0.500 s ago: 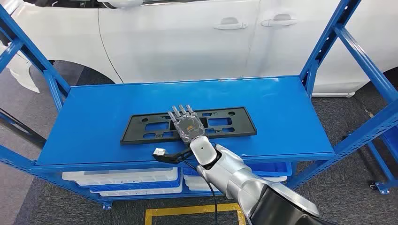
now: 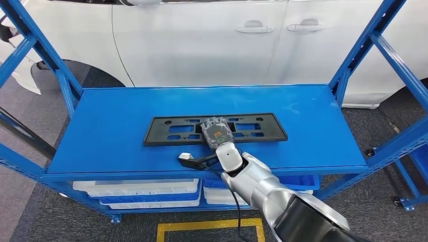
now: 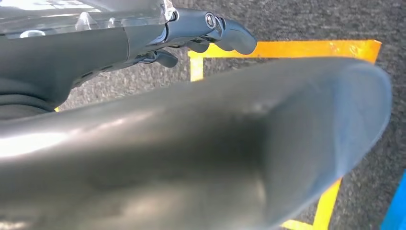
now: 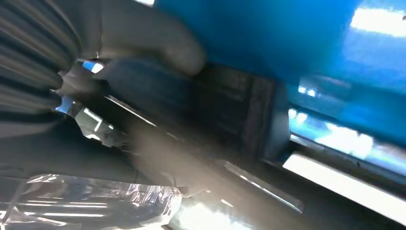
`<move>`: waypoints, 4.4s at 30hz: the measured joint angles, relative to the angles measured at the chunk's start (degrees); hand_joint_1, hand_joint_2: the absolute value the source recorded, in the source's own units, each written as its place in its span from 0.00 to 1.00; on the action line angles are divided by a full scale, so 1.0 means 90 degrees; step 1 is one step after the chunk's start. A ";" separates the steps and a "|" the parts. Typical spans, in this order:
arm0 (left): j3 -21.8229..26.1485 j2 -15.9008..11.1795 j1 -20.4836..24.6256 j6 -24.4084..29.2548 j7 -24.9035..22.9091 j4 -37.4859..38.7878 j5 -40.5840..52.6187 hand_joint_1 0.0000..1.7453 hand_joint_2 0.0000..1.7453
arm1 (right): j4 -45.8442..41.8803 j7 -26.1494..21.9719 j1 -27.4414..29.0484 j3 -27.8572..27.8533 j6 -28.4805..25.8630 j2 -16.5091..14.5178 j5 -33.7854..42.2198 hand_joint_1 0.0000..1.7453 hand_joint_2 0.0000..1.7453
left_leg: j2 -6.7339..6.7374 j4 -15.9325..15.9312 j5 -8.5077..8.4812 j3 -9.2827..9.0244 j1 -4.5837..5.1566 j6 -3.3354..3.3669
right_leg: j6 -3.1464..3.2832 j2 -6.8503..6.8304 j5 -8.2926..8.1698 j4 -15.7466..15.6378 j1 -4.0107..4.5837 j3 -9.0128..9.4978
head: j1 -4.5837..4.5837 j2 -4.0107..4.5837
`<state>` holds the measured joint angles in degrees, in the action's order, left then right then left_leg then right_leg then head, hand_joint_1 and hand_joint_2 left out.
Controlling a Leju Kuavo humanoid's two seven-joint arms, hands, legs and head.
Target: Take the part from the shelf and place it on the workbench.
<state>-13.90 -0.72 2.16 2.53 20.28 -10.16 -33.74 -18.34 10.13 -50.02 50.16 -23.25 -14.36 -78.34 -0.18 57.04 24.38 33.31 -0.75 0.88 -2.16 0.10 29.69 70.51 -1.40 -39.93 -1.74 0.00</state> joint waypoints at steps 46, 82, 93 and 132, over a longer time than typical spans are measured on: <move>0.0232 -0.0008 -0.0037 0.0597 0.1330 0.0000 -0.0285 0.00 0.00 | -0.9587 -0.4578 0.2806 -0.3123 0.3863 0.1158 1.0961 1.00 1.00 | -0.0035 0.0115 0.0079 0.0092 0.0018 -0.0203 | 0.0104 0.0022 -0.0478 -0.1328 0.0008 0.0578 | -0.0008 0.0000; 0.0537 -0.0086 -0.0034 0.0756 0.0342 0.0000 -0.0496 0.00 0.00 | -0.9875 -0.4473 0.2698 -0.2917 0.4991 0.1943 1.0675 1.00 1.00 | -0.0007 0.0832 0.0325 0.0308 0.0009 -0.0211 | 0.0379 0.0021 -0.0374 -0.1228 0.0101 0.0656 | 0.0005 0.0000; 0.0577 -0.0102 -0.0026 0.0849 0.0275 0.0000 -0.0512 0.00 0.00 | -0.9841 -0.4657 0.2661 -0.2860 0.5081 0.2138 1.0519 1.00 1.00 | 0.0045 -0.0038 -0.0145 0.0150 0.0049 0.0019 | 0.0112 0.0002 0.0593 0.0309 0.0098 0.0064 | 0.0015 0.0000; 0.0575 -0.0139 0.0001 0.0864 0.0349 0.0001 -0.0389 0.00 0.00 | -0.9855 -0.4819 0.2522 -0.2581 0.4526 0.2463 1.0461 1.00 1.00 | 0.0057 0.0148 -0.0365 0.0461 0.0104 -0.0155 | 0.0254 -0.0011 0.0009 -0.1311 0.0119 0.1169 | 0.0013 -0.0002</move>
<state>-8.72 -1.97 2.17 10.31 23.41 -10.16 -37.24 -107.04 -33.24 -27.32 26.93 17.49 7.81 15.81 0.34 58.37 21.09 37.46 0.19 -0.52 0.12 0.00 29.77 58.71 -0.32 -29.40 -1.63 -0.02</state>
